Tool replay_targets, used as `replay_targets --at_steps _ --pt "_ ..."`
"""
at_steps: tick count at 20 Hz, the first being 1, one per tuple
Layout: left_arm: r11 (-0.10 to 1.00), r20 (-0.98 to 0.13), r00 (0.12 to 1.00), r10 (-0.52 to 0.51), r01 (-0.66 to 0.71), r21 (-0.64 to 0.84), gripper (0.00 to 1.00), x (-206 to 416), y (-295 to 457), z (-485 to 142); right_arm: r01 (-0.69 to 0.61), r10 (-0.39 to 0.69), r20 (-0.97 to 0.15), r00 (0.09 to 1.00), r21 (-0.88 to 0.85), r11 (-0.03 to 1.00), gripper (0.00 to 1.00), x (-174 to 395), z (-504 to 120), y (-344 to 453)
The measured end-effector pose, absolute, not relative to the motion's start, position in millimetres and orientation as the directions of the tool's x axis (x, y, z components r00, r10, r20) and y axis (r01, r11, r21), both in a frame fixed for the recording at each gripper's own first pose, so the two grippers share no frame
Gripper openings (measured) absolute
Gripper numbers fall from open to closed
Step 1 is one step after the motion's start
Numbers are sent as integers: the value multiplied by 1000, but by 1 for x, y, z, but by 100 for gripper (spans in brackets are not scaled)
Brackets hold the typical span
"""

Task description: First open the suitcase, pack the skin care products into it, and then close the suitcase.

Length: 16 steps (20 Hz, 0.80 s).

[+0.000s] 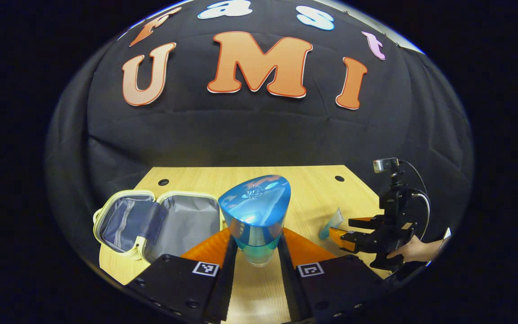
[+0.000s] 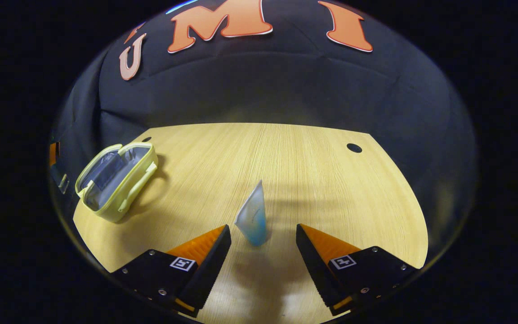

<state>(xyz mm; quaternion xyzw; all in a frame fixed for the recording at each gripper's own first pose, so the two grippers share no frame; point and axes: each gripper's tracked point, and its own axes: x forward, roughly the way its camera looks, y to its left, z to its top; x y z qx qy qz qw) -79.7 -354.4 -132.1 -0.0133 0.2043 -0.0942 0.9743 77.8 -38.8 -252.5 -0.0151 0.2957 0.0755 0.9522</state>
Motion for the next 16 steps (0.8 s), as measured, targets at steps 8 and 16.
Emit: replay_targets --at_steps 8,16 --pt "993 -415 903 -114 94 -69 47 -94 -328 -136 -169 145 -612 777 19 985 67 97 -281 -25" --pt "991 -396 910 -124 90 -103 49 -94 -317 -125 -158 147 -608 781 36 987 40 95 -271 -21"
